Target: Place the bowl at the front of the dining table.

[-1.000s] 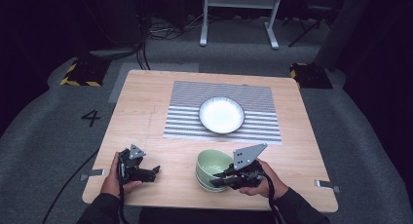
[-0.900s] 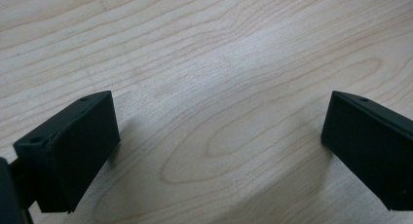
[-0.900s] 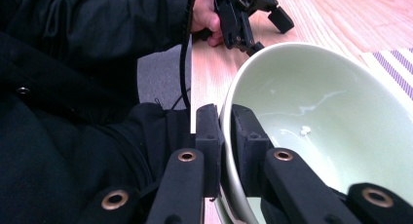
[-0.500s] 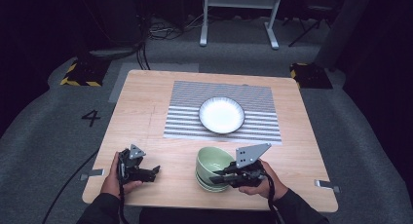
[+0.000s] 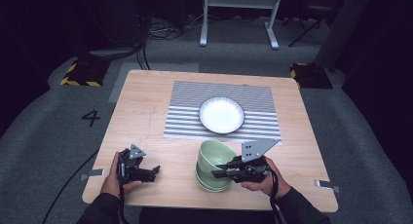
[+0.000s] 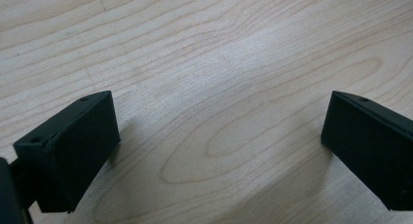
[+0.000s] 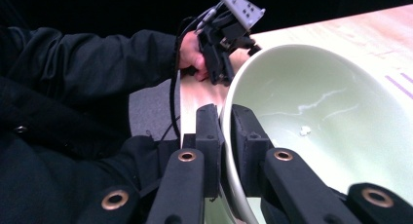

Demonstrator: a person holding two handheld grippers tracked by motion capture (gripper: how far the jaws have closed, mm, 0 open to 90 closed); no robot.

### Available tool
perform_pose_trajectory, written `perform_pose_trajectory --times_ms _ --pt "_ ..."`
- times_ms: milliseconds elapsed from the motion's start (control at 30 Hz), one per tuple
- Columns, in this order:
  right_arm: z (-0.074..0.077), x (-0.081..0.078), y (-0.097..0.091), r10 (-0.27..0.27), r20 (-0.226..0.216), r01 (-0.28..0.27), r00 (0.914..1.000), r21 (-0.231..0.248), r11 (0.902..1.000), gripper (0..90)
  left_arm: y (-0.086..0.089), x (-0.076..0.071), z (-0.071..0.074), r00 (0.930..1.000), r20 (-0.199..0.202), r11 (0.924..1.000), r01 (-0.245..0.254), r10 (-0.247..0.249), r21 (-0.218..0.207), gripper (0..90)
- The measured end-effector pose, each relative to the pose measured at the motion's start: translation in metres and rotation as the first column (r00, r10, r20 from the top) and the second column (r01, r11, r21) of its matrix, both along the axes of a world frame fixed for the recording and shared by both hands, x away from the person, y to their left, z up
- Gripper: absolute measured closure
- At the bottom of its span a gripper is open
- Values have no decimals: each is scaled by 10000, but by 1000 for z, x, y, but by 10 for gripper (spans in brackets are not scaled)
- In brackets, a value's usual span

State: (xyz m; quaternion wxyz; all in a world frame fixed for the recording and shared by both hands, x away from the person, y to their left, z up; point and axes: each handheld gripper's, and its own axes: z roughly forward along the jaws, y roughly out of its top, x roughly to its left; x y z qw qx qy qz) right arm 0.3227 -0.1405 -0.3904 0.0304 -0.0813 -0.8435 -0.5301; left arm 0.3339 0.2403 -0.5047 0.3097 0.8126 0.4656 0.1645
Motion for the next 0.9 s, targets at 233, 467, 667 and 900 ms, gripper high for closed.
perform_pose_trajectory --times_ms 233,467,667,900 --pt "12 4 -7 -364 257 359 9990 201 9992 830 0 0 0 10000 4 10000 -8 8 -10 4" --pt "18 6 -9 -555 415 544 9976 272 9981 830 0 0 0 10000 3 10000 -9 9 -10 4" --pt "21 10 -13 -821 428 799 9957 506 9955 830 0 0 0 10000 3 10000 -8 8 -10 4" --pt "27 16 -20 -1182 517 1148 9916 638 9913 830 0 0 0 10000 0 10000 2 -2 1 4"
